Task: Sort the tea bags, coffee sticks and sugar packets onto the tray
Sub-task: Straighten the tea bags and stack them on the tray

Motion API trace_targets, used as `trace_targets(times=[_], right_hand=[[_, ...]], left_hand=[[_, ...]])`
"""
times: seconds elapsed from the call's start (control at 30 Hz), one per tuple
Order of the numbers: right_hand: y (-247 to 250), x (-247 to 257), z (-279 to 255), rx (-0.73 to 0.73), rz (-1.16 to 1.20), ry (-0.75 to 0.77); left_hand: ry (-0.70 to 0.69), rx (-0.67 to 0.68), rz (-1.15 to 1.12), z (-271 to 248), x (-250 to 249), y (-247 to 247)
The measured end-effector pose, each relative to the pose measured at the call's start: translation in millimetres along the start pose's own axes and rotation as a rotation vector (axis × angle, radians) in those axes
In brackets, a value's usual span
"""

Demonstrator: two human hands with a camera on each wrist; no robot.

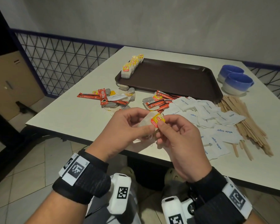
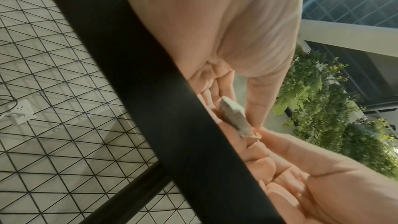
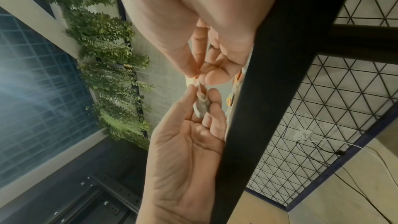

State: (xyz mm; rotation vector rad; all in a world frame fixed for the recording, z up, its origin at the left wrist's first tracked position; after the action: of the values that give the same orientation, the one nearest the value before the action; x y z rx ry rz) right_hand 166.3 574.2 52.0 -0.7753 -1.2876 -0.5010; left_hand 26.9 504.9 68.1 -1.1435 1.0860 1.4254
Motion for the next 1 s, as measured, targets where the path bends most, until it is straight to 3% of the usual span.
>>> trace_targets(times=[0.27,0.43,0.67,0.87,1.0], right_hand=[[-7.5,12.0,-6.0,0.059,-0.2,0.084],[-7.8,11.4,-6.5,0.041,-0.2,0.066],[-6.6,2.2,-4.9,0.06,-0.104,-0.049],[-18.7,7.0,-9.5,0.15,-0.248,-0.047],[-30.7,10.6,-12.6,0.26,-0.385,0.002]], left_hand=[[-0.027,-0.093,0.066,0.8,-3.7,4.6],[-0.058,-0.197,0.084,-3.3,-2.8,11.7],[-0.082,-0.444,-0.206,-13.1,3.8,31.6],[-0.106,-0.529,-0.411,-13.5,5.5,35.4],[-0.123,-0.584,-0.433,-14.2,5.0,36.3]])
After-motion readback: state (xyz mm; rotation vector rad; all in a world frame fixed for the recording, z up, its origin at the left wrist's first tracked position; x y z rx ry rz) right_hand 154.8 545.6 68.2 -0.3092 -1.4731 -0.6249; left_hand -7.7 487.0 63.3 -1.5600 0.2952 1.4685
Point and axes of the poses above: each hand's wrist, its own z-axis towards the middle knuckle, its own y-axis out of the back of the hand, x = y × z, the point moved 8 cm from there along z, towards the middle knuckle, and after that the axes turned 11 degrees about x, right-handed, at the moved point
